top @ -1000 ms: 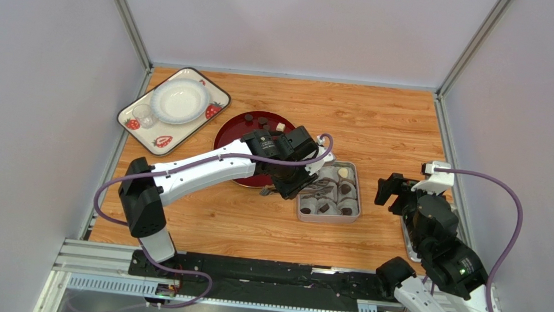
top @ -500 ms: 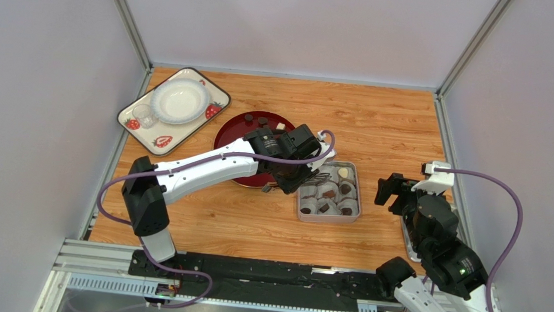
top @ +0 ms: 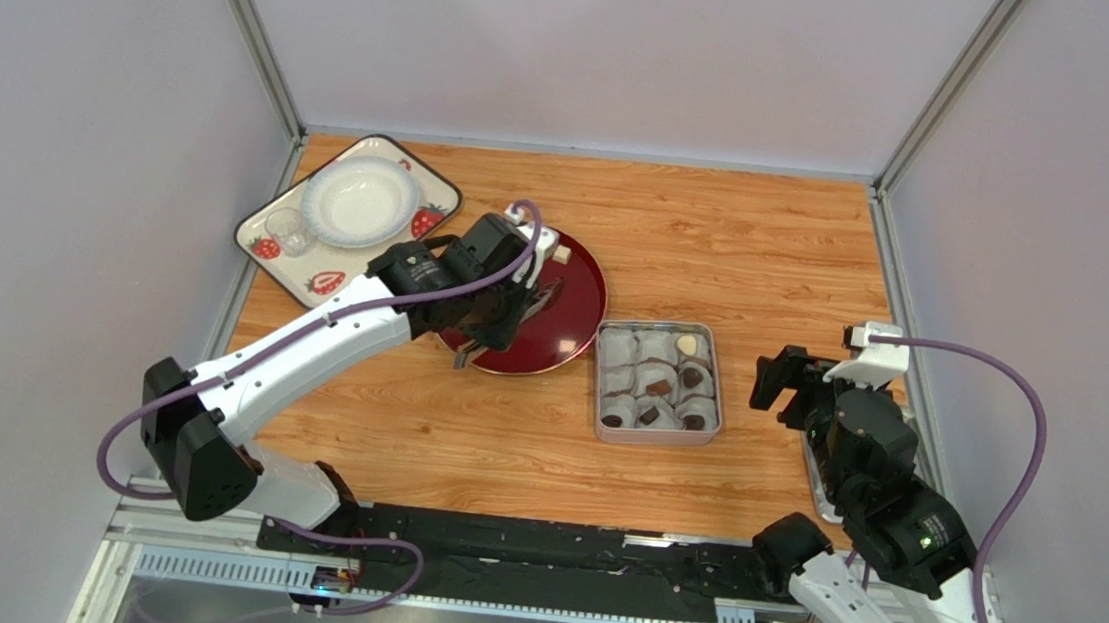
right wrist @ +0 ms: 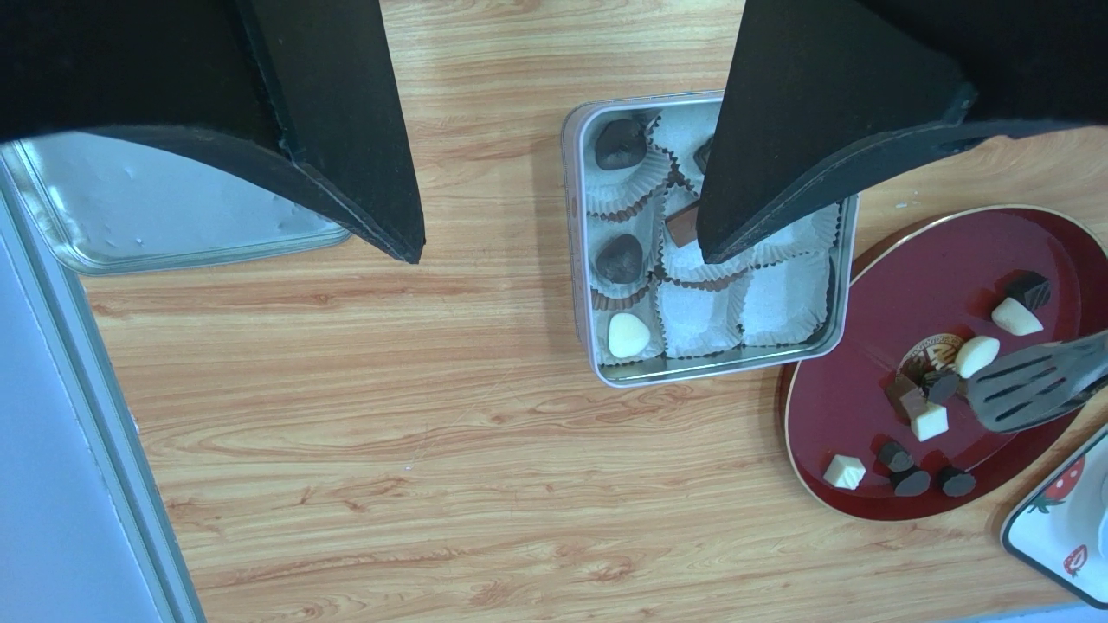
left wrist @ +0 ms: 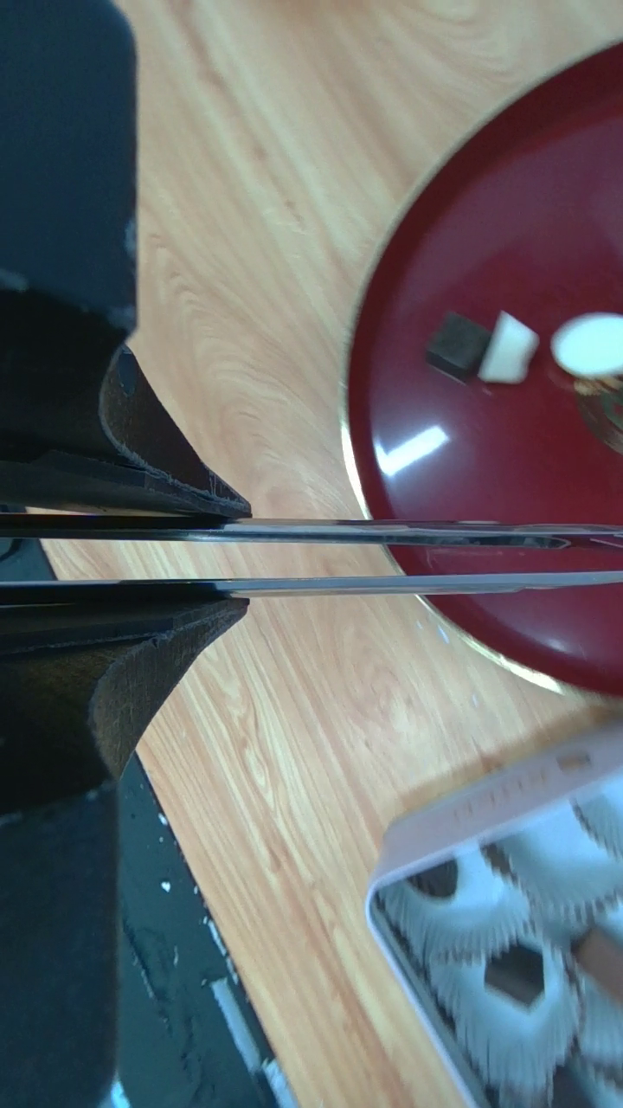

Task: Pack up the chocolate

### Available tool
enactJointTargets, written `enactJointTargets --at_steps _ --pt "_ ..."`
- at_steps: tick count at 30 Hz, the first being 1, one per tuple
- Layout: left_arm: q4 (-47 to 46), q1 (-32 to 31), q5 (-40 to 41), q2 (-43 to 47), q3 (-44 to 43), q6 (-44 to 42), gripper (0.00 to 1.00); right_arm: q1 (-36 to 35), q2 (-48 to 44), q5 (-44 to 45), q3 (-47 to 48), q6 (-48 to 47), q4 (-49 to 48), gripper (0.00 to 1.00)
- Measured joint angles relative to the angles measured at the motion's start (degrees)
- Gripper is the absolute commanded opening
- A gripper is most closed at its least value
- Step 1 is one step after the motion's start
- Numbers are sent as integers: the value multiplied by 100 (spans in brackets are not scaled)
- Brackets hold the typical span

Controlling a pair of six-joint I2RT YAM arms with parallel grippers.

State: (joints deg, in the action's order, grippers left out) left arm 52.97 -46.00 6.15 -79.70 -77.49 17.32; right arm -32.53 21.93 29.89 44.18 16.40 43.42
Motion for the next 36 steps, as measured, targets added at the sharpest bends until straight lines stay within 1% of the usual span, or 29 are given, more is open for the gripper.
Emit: enactJointTargets --at_steps 6,11,16,25,27,36 --pt "267 514 223 299 667 385 34 0 0 0 0 0 0 81" --pt "503 721 514 352 831 564 35 0 0 0 0 0 0 81" --pt "525 901 643 435 951 645 39 0 0 0 0 0 0 81" --pt "452 935 632 356 953 678 43 0 -2 0 0 0 0 81" --pt "452 935 625 339 953 680 47 0 -2 -2 0 0 0 81" --pt "396 940 595 122 953 682 47 0 0 -2 0 0 0 81"
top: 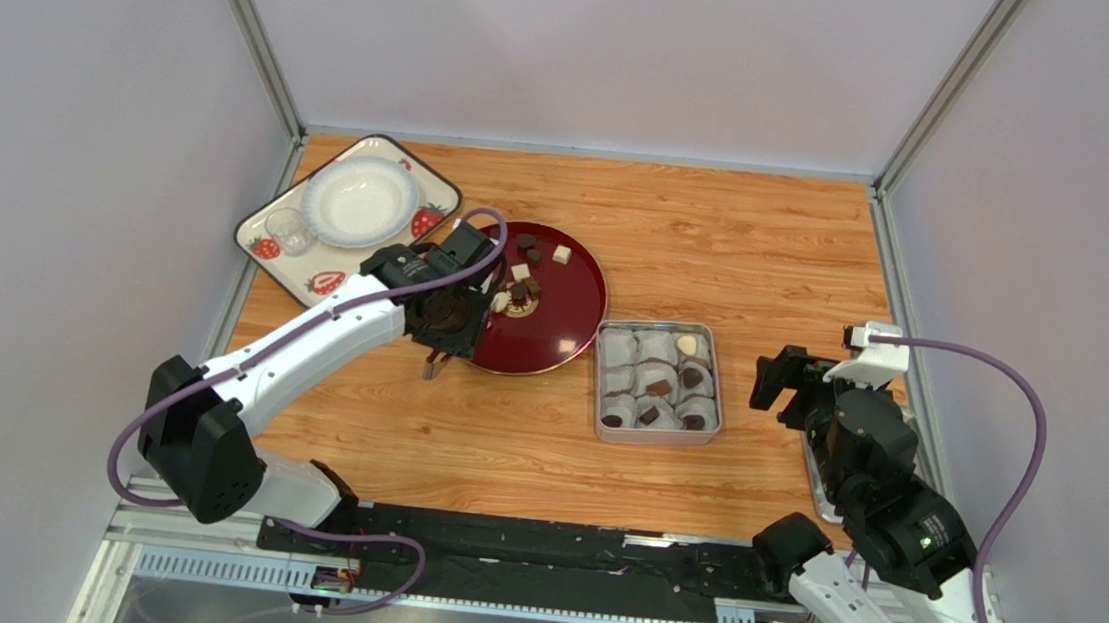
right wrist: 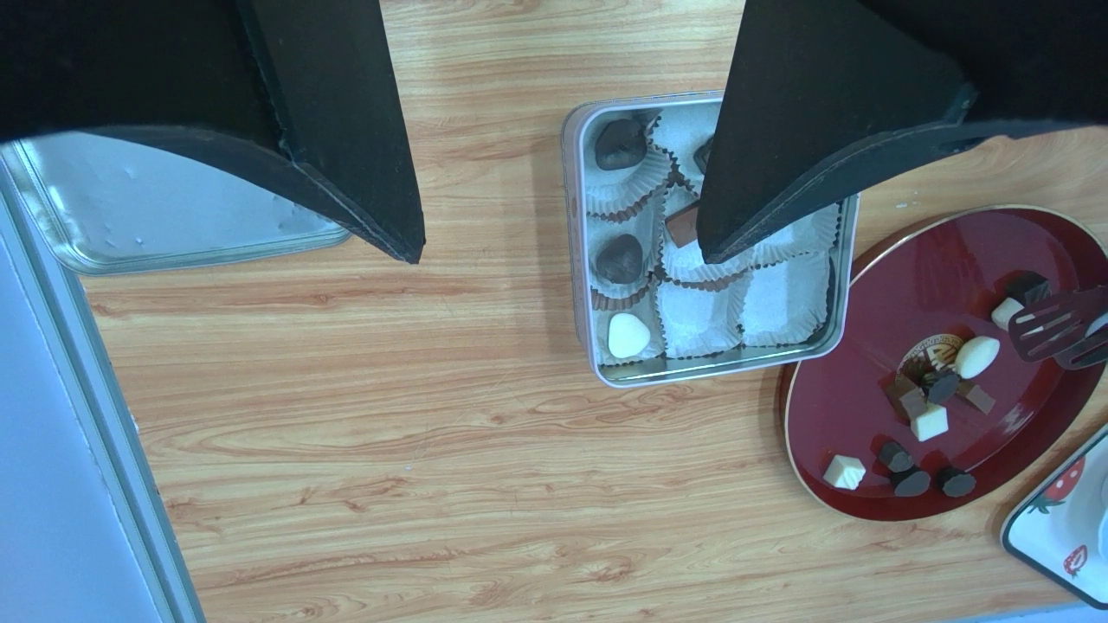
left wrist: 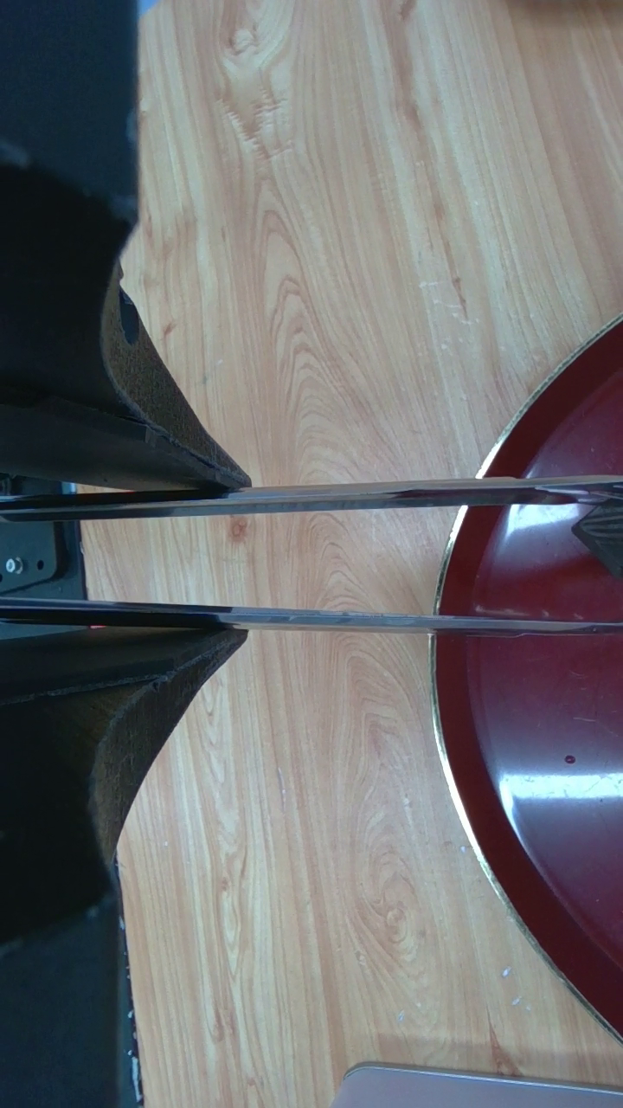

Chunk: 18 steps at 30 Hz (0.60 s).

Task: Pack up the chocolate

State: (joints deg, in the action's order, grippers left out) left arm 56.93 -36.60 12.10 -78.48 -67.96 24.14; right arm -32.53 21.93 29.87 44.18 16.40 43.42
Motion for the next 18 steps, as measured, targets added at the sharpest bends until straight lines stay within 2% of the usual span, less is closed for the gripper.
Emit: enactJointTargets --at_steps 5,18 --pt "-81 2 -11 -195 0 -2 45 0 -2 0 0 0 0 81" --pt "-103 28 -195 -273 0 -2 28 0 -2 0 0 0 0 81"
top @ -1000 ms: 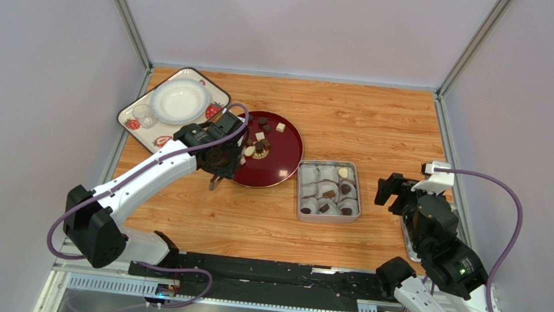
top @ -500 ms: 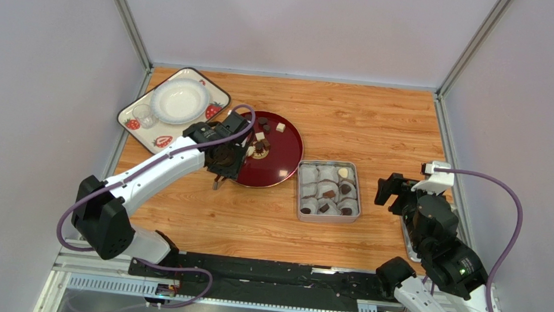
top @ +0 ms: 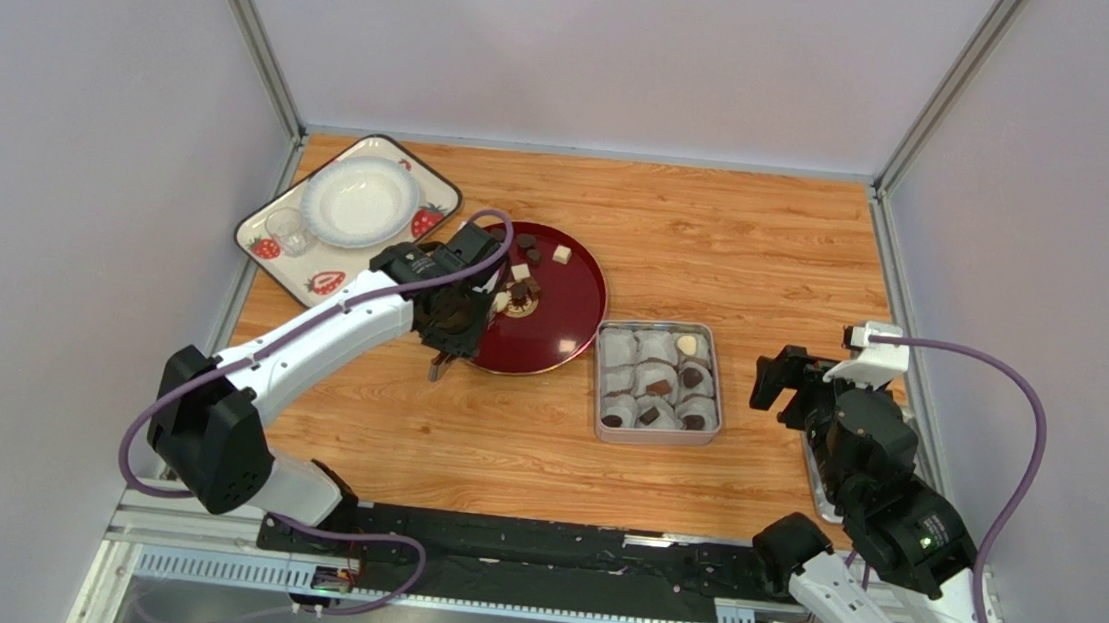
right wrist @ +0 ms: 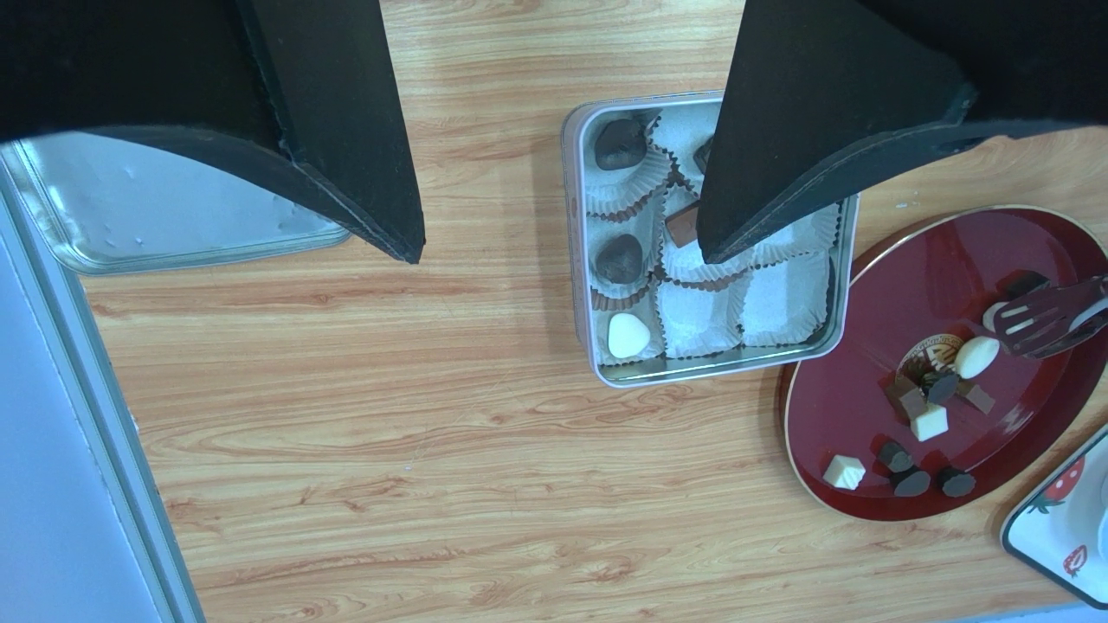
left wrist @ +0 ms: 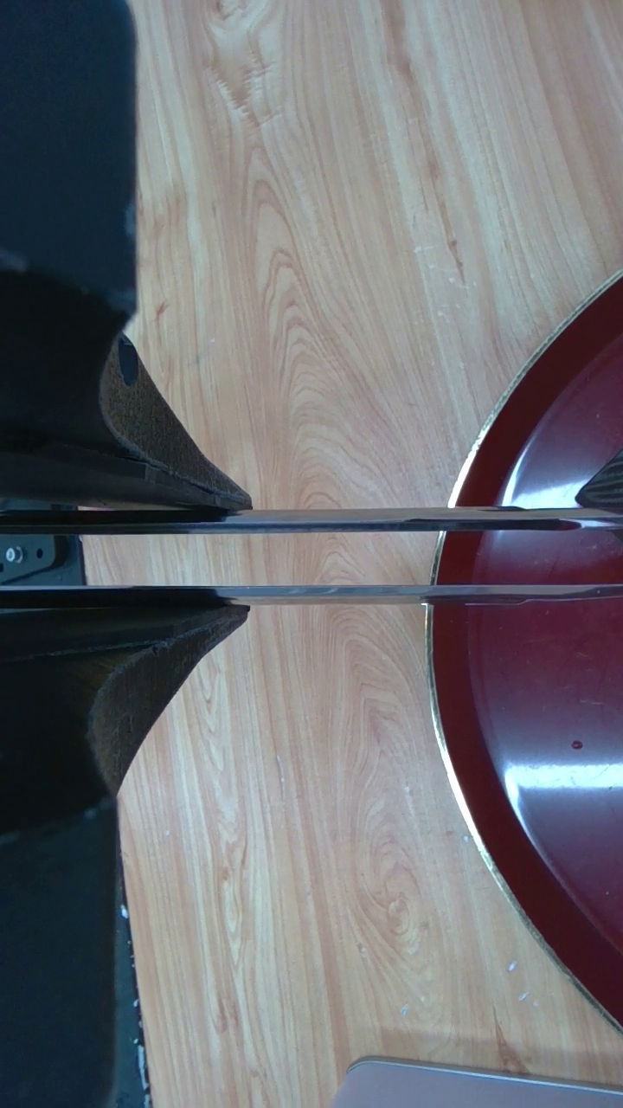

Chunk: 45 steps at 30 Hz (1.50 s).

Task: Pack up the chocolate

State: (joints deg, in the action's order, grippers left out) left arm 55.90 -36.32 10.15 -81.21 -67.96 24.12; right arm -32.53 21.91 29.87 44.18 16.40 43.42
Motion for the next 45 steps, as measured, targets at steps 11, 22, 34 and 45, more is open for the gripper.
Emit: enactJointTargets --at_steps 11,22,34,45 --pt "66 -35 -750 422 -157 -103 29 0 0 -2 0 0 0 81" --pt "42 -962 -1158 328 -1311 -396 29 0 0 -4 0 0 0 81" --pt "-146 -1665 -1423 -1209 -2378 -715 31 0 0 -4 0 0 0 81" --pt "-236 -1770 -1414 -1912 -2653 -839 35 0 0 -4 0 0 0 81"
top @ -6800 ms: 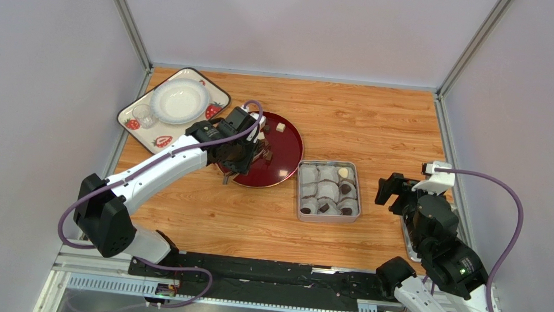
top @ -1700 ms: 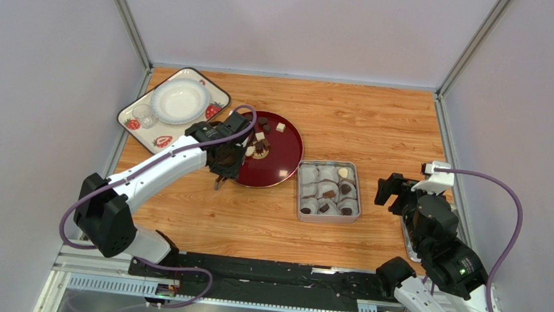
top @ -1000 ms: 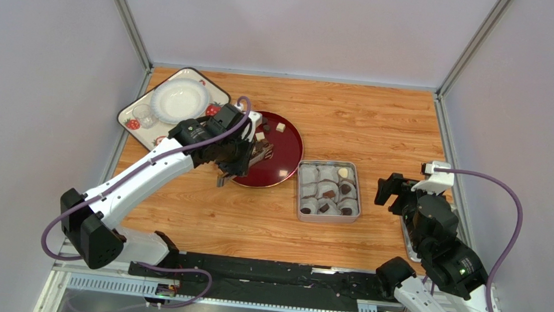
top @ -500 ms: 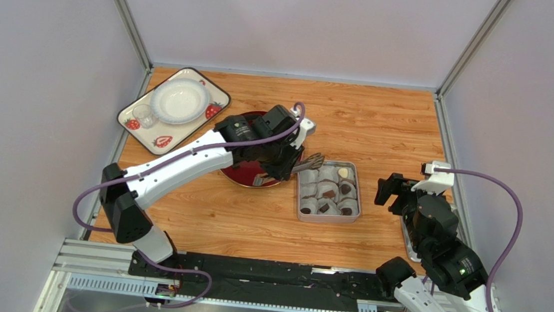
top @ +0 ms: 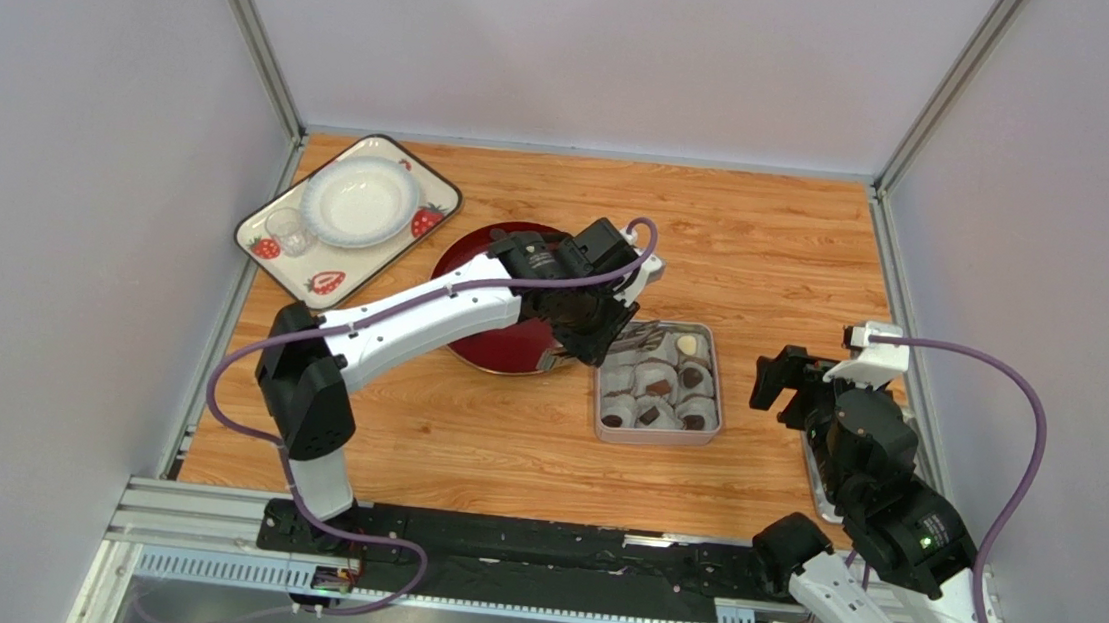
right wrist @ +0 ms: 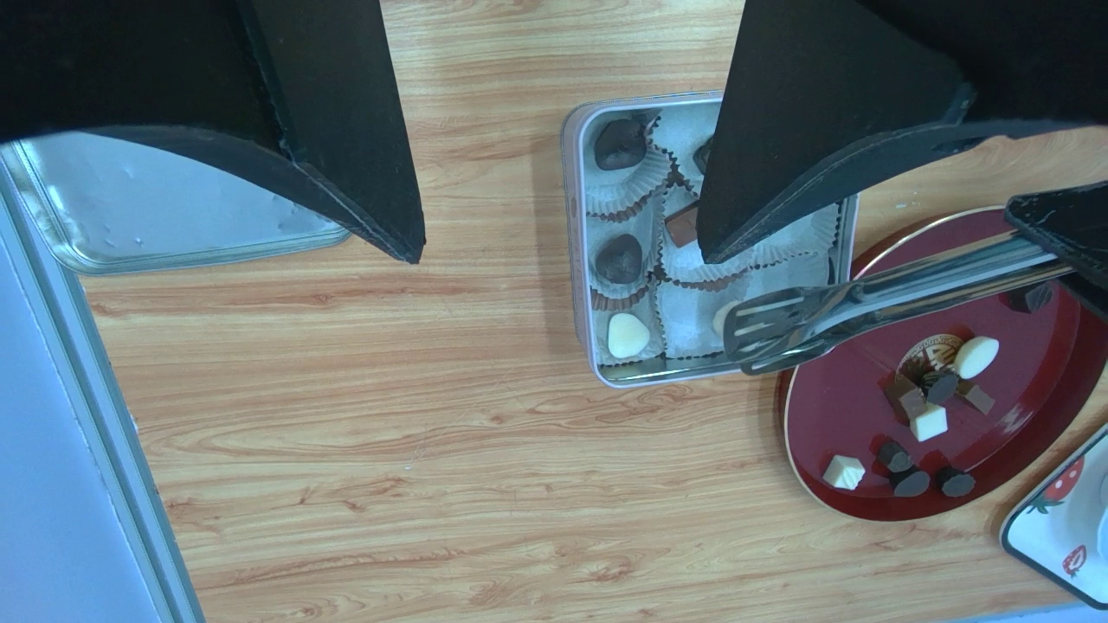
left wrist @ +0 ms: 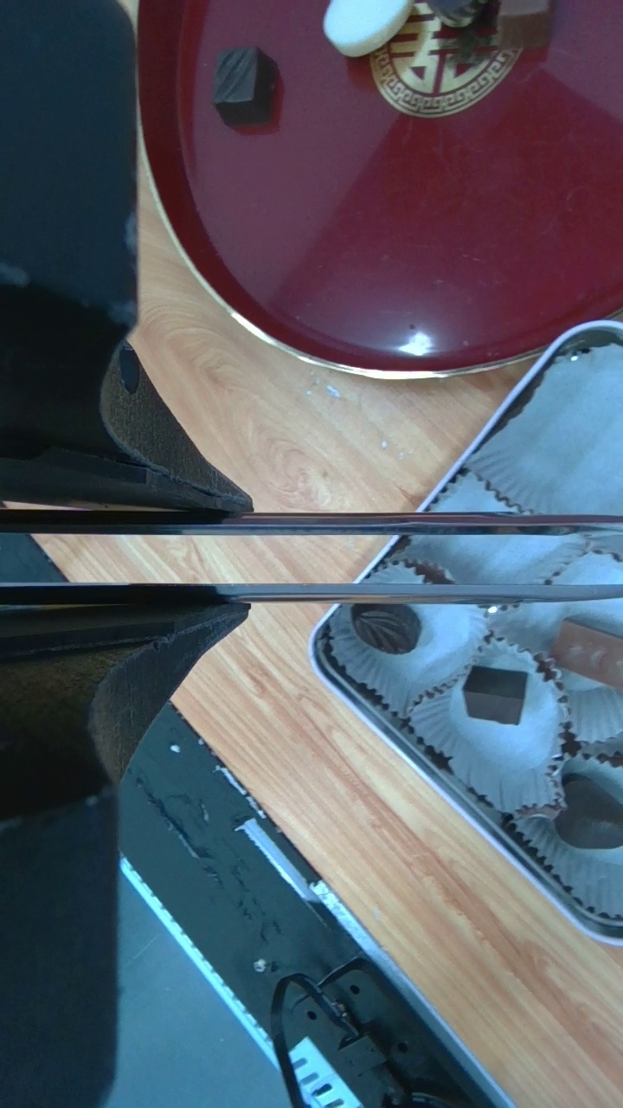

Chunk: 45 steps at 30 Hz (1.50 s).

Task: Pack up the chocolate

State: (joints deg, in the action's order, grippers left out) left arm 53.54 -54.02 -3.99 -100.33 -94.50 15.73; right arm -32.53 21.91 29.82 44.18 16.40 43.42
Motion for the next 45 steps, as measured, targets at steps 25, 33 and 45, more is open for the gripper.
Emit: enactJointTargets --at_steps 25,33,45 --pt "-66 0 299 -498 -348 -52 37 0 0 0 0 0 0 81" --pt "-114 166 675 754 48 157 35 0 0 0 0 0 0 81" --pt "-133 1405 1032 2253 2286 461 35 0 0 0 0 0 0 80"
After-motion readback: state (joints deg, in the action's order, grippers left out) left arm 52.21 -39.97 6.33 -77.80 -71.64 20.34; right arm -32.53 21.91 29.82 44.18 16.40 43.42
